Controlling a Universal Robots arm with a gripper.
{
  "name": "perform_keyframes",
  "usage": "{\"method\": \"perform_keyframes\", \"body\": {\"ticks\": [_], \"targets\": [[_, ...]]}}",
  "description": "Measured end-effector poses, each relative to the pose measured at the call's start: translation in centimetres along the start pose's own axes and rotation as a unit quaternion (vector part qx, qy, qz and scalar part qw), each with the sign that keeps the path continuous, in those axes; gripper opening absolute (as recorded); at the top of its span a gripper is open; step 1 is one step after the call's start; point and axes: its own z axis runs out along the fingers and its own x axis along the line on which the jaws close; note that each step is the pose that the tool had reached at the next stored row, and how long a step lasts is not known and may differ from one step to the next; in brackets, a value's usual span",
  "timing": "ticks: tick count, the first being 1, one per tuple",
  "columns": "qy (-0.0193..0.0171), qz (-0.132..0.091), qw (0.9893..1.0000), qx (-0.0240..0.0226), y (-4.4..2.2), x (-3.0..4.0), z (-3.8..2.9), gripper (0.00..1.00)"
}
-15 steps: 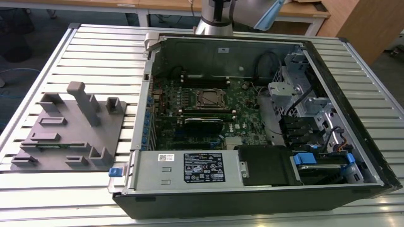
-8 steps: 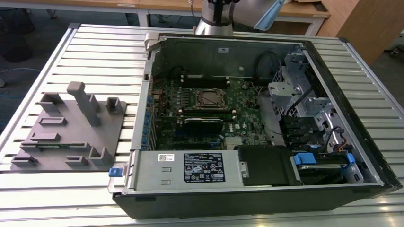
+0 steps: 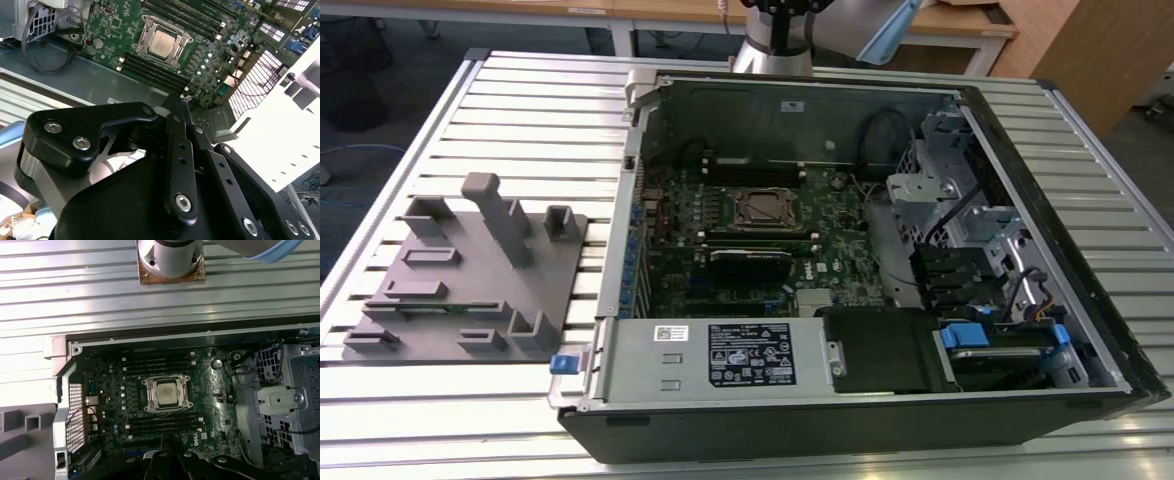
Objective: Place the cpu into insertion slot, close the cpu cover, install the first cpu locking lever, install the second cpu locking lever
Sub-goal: 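Install the second cpu locking lever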
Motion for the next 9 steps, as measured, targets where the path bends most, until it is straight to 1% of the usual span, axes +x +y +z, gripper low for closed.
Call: {"method": "perform_keyframes", "body": {"ticks": [5, 9], "targets": [[0.0002, 0.0, 1.0, -0.0017, -0.07, 0.02, 0.54, 0.11], [0.0003, 0.0, 1.0, -0.0026, -0.11, 0.03, 0.82, 0.11]]}}
